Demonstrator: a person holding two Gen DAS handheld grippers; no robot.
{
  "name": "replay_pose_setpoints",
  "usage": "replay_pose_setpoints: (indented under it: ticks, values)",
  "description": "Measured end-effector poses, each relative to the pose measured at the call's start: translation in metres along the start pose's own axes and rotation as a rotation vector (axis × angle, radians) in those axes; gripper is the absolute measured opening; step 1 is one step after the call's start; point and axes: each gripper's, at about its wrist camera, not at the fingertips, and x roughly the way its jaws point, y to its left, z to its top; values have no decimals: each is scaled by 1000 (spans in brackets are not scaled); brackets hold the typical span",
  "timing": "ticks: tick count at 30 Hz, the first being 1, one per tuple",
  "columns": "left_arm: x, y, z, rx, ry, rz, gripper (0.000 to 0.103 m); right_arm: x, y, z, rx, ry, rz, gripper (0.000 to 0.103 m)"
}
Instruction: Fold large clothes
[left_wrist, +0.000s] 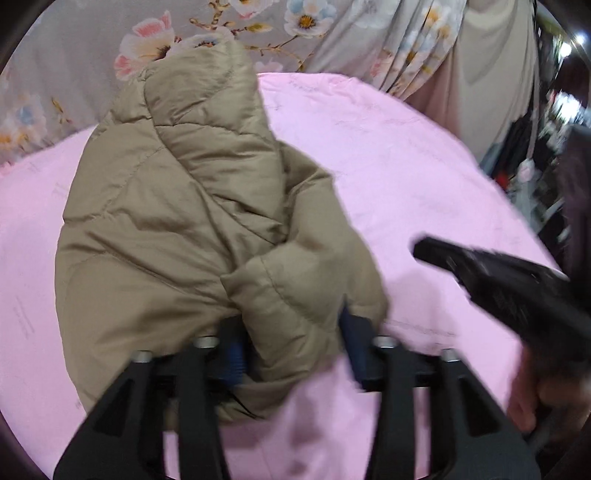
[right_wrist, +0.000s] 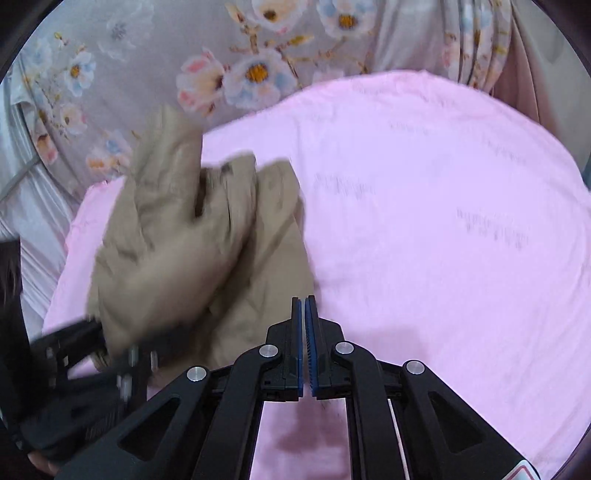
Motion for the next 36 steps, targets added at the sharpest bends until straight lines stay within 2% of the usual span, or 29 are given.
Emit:
replay_pose_setpoints:
  ticks: [2, 4, 6, 8, 12, 14, 15, 16, 17, 19, 23, 28, 30, 33, 36]
  values:
    - [-29, 7, -5, -32, -30, -45, 74, -8, 16, 20, -21, -40, 45, 17]
    - [-59, 20, -10, -62, -79, -29, 81, -8, 31, 44, -32, -75, 89, 52]
    - [-78, 40, -17, -122, -106, 5, 85, -6, 53, 63, -53, -77, 133, 55]
    - [-85, 65, -22, -198, -93, 62, 85, 3, 77, 75, -88, -68, 160, 59]
    - [-76, 117, -38, -320, -11, 226, 84, 44, 113, 79, -123, 15, 112, 63]
    - [-70, 136, -45, -351, 28, 261, 82, 70, 124, 73, -149, 87, 80, 63]
    - [-67, 142, -49, -361, 43, 273, 82, 78, 127, 66, -175, 104, 53, 60]
    - [-64, 146, -51, -365, 51, 282, 83, 86, 129, 59, -206, 118, 41, 43]
    - [-62, 147, -51, -365, 57, 287, 83, 90, 128, 53, -213, 134, 38, 30]
    - [-60, 146, -51, -346, 65, 294, 83, 85, 118, 45, -206, 113, 27, 11]
    - [-39, 130, -34, -298, 79, 270, 83, 64, 82, 38, -130, 82, -5, 6]
    - [-15, 110, -23, -231, 105, 248, 83, 68, 37, 15, -102, 96, -174, 0]
    - [-7, 101, -24, -218, 118, 247, 83, 79, 18, 3, -85, 120, -214, 0]
    - [5, 98, -22, -209, 133, 256, 84, 88, -1, -10, -25, 136, -138, 0]
    - [13, 97, -22, -217, 151, 243, 84, 84, -9, -8, 17, 131, -111, 0]
